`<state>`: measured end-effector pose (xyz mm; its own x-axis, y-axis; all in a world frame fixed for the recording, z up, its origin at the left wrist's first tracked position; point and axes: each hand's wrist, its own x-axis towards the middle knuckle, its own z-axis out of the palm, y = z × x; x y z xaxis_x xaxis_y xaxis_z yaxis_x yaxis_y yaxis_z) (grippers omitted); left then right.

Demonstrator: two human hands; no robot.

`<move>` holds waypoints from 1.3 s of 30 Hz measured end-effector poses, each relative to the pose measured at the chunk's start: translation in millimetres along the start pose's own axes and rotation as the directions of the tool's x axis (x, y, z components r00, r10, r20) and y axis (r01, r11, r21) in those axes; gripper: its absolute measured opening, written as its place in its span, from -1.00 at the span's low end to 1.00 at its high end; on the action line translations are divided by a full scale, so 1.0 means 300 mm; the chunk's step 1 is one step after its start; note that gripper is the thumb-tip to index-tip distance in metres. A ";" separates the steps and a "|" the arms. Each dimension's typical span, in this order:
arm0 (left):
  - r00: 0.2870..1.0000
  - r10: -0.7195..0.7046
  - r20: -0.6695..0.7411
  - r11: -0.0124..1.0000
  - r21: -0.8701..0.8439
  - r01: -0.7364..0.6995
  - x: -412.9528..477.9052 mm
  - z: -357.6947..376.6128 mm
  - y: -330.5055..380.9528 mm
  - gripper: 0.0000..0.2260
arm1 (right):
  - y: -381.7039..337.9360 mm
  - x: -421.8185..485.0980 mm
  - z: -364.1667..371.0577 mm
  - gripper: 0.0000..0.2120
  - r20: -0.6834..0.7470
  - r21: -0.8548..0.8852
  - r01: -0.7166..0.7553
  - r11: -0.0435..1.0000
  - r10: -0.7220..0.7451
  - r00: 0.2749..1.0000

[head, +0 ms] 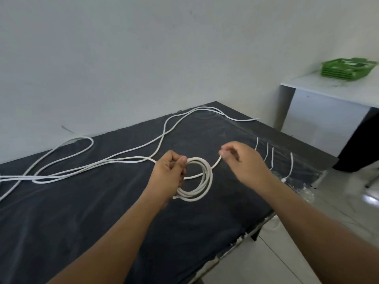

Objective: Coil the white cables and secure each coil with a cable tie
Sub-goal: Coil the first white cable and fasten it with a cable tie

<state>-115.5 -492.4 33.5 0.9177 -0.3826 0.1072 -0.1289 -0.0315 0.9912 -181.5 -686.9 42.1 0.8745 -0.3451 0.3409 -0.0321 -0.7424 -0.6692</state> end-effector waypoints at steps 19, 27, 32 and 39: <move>0.982 -0.073 -0.172 0.990 -0.133 0.050 0.065 -0.031 -0.045 -0.84 | 0.007 -0.055 -0.030 -0.85 -0.068 -0.334 0.029 0.942 -0.055 0.996; 0.928 -0.131 -0.350 0.971 -0.234 0.048 0.063 -0.247 0.002 -0.86 | -0.400 -0.143 0.024 -0.88 0.080 0.241 0.266 0.933 -0.292 0.953; 0.897 -0.179 -0.404 0.956 -0.287 0.062 0.042 -0.378 0.018 -0.88 | -0.462 -0.158 0.102 -0.85 0.175 0.303 0.263 0.916 -0.325 0.930; 0.921 -0.142 -0.363 0.951 -0.307 0.026 -0.019 -0.438 0.040 -0.94 | -0.509 -0.152 0.228 -0.85 0.207 0.284 0.312 0.907 -0.375 0.903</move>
<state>-73.0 -369.2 55.0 0.9998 -0.0125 -0.0135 0.0161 0.2434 0.9698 -183.5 -518.4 83.6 0.9023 0.0858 0.4224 0.3808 -0.6180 -0.6878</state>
